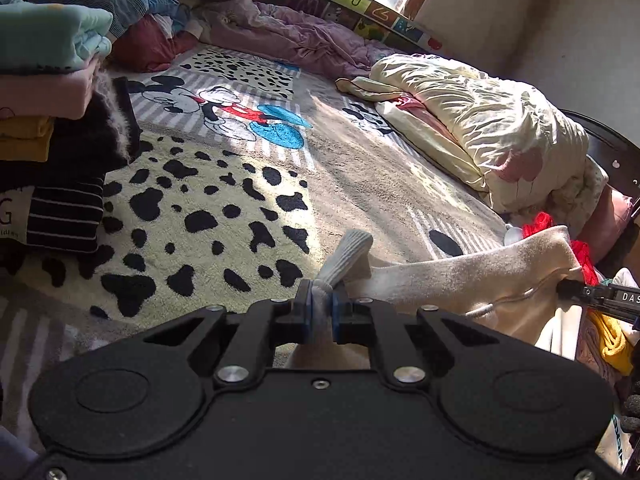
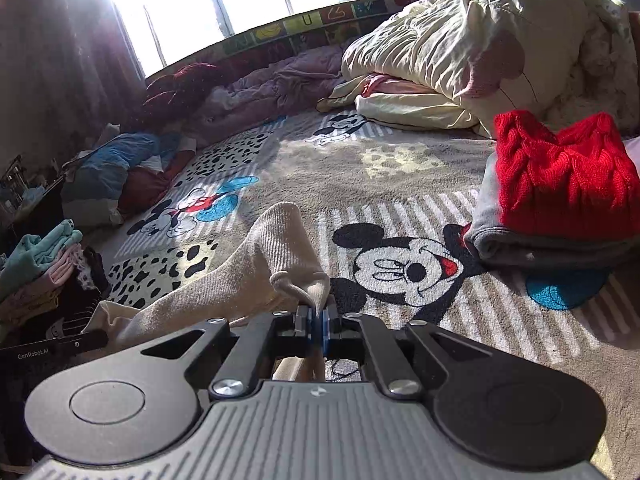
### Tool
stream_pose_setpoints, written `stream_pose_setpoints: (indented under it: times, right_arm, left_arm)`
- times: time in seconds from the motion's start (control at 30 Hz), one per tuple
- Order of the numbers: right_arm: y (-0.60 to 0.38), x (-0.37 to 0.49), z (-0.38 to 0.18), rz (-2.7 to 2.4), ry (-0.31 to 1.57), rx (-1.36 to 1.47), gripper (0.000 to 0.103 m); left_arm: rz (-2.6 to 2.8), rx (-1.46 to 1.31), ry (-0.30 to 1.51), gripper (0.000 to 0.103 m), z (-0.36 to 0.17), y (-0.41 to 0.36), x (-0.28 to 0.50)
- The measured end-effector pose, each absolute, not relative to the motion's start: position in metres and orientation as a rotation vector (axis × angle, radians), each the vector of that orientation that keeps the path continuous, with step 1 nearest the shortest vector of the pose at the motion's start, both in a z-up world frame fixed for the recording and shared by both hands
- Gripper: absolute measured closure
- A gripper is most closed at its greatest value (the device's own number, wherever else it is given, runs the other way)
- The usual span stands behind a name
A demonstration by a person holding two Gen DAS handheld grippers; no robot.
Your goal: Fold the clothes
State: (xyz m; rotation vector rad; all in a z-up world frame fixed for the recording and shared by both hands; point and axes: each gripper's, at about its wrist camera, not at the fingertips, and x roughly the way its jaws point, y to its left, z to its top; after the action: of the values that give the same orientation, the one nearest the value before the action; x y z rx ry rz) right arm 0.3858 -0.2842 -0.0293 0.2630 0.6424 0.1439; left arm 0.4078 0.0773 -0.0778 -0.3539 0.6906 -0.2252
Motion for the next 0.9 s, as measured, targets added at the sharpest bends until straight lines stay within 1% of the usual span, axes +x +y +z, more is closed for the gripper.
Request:
stream_pose_setpoints:
  times: [0.07,0.1,0.13,0.17,0.23,0.27,0.43,0.67,0.77,0.9]
  right_arm:
    - [-0.271,0.407,-0.036,0.144,0.688,0.227,0.096]
    - [-0.266,0.417,-0.041,0.139,0.724,0.219,0.093]
    - [-0.266,0.42,-0.045,0.124,0.737,0.22,0.083]
    - [-0.265,0.422,-0.048,0.106,0.744,0.223,0.08]
    - [-0.274,0.411,-0.046,0.11,0.727,0.248,0.066]
    - [-0.282,0.401,-0.043,0.121,0.714,0.264,0.064]
    - [-0.332,0.328,-0.035,0.12,0.672,0.351,0.064]
    - [-0.376,0.197,-0.054,0.072,0.686,0.481,0.063]
    - [-0.376,0.146,-0.07,0.04,0.714,0.566,0.062]
    - [-0.352,0.093,-0.088,0.037,0.752,0.633,0.062]
  left_arm:
    - [-0.163,-0.355,0.707,0.095,-0.085,0.082,0.415]
    - [-0.139,-0.346,0.73,0.094,-0.092,0.085,0.419]
    - [-0.119,-0.328,0.758,0.082,-0.097,0.087,0.421]
    - [-0.092,-0.304,0.772,0.075,-0.1,0.088,0.42]
    - [-0.098,-0.267,0.743,0.074,-0.097,0.091,0.405]
    - [-0.107,-0.254,0.731,0.073,-0.095,0.093,0.395]
    - [-0.167,-0.269,0.707,0.073,-0.086,0.092,0.339]
    - [-0.221,-0.425,0.692,0.073,-0.076,0.092,0.246]
    - [-0.247,-0.483,0.695,0.072,-0.075,0.091,0.205]
    - [-0.273,-0.505,0.708,0.072,-0.076,0.086,0.159]
